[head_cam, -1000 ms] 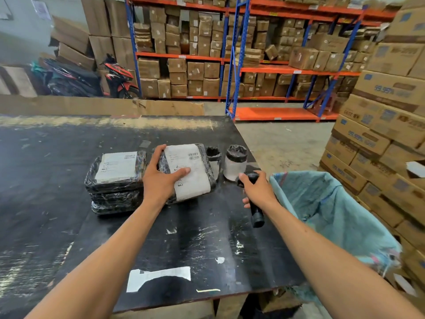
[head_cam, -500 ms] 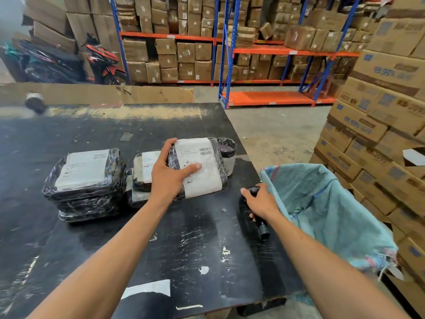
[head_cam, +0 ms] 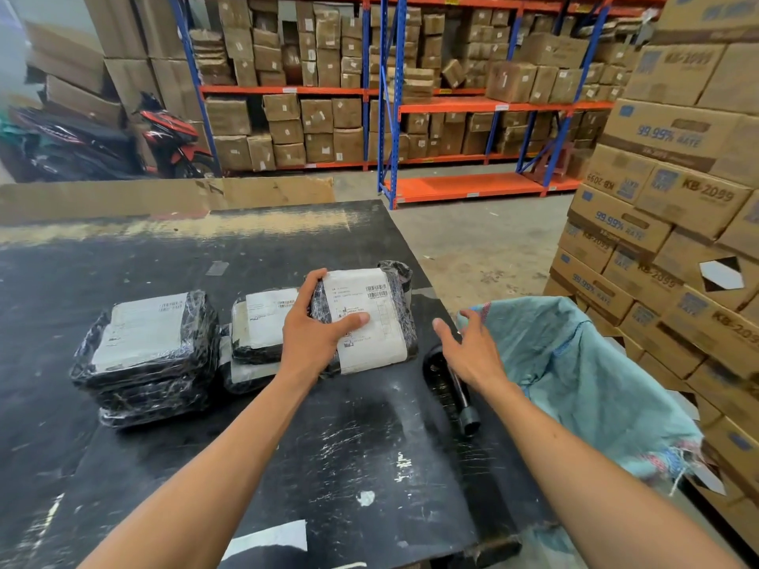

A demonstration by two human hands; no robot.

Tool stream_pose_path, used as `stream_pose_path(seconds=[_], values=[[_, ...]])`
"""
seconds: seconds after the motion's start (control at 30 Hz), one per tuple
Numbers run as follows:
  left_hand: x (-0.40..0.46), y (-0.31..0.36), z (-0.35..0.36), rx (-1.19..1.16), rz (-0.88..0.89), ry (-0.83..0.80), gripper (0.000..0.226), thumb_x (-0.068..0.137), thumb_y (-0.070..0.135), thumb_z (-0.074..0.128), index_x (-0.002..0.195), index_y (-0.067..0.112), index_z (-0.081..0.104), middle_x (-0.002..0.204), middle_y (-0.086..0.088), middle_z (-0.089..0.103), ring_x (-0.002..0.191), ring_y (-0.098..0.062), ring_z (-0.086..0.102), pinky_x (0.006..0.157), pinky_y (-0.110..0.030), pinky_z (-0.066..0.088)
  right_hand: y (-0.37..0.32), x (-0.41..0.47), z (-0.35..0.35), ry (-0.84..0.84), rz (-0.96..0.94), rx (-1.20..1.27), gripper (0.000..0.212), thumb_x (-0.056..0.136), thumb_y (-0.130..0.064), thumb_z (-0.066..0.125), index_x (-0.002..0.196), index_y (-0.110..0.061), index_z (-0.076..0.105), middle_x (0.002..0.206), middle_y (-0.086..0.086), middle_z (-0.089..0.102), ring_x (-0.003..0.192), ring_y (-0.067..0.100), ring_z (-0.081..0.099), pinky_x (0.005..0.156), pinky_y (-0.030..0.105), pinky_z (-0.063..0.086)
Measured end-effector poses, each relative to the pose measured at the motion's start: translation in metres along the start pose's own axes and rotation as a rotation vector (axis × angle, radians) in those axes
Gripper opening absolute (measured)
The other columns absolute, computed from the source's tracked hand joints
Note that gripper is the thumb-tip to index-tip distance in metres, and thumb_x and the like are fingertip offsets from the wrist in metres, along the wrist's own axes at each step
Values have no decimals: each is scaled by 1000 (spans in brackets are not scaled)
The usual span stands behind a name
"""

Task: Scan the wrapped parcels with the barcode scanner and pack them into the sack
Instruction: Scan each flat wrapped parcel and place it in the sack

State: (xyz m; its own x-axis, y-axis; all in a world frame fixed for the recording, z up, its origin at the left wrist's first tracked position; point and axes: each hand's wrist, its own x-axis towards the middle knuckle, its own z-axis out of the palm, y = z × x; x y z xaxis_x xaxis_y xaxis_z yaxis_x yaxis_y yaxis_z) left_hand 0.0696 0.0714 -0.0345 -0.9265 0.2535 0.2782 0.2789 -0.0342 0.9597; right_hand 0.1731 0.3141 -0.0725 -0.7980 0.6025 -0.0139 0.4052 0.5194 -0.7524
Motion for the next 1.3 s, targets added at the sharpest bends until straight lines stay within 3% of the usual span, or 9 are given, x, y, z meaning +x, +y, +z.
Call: stream_pose_path(seconds=[0.17,0.3,0.47,0.6,0.73,0.93,1.07,1.2,1.3], values=[[-18,-6,28,-136,-118,-6,73,66,28,97,126,48,61,123,14,69,110,-10,69,86,-39,62,-22,-21,-13,-92,-111,503,56,100,-72,45,150,-49,34,155,3,50,129,18,59,108,46,46],[-26,-7,69,-176,-156,-4,54,81,36,86,128,45,62,123,11,70,107,-10,71,85,-35,62,-10,-21,-28,-145,-203,467,69,97,-71,52,159,-55,26,137,-34,54,115,-31,47,103,25,37],[-13,-8,139,-217,-216,-67,31,92,38,75,117,53,63,123,7,70,99,-8,73,73,-28,62,35,8,-62,-195,-172,495,80,96,-54,73,161,-53,26,142,-31,49,119,-19,54,96,16,47],[9,-18,213,-116,-270,-181,55,99,53,57,150,48,39,153,11,48,132,-10,55,101,-33,52,86,51,-101,-130,-147,499,88,90,-45,83,163,-44,33,141,-31,57,117,-21,58,93,5,47],[28,-41,280,225,-346,-335,71,101,68,27,160,44,-2,168,7,19,155,-27,16,121,-49,21,148,93,-131,-108,-60,513,100,72,-61,87,159,-49,38,140,-28,61,125,-6,61,109,25,46],[64,-87,327,859,-342,-361,61,108,48,17,161,18,21,165,-22,16,147,-45,16,119,-52,13,229,132,-128,-140,79,512,89,84,-43,87,159,-46,39,129,-35,58,99,-32,56,76,-5,43],[53,-117,337,934,-381,-297,73,107,53,21,163,7,5,167,-25,-3,155,-39,-2,125,-47,1,264,141,-100,-220,159,487,86,91,-21,85,163,-28,39,140,-8,63,113,0,65,80,-4,43],[43,-140,336,1043,-311,-282,72,108,49,19,162,8,-4,169,-19,-6,156,-33,-8,126,-42,-4,294,147,-63,-323,212,461,86,92,-12,82,164,-26,38,133,-3,68,100,-8,69,78,-2,45],[42,-148,338,1086,-278,-256,71,108,49,17,162,8,-5,169,-16,-7,157,-29,-9,126,-40,-5,309,151,-35,-354,263,458,85,94,-10,81,165,-26,36,135,0,69,112,11,67,77,0,47]])
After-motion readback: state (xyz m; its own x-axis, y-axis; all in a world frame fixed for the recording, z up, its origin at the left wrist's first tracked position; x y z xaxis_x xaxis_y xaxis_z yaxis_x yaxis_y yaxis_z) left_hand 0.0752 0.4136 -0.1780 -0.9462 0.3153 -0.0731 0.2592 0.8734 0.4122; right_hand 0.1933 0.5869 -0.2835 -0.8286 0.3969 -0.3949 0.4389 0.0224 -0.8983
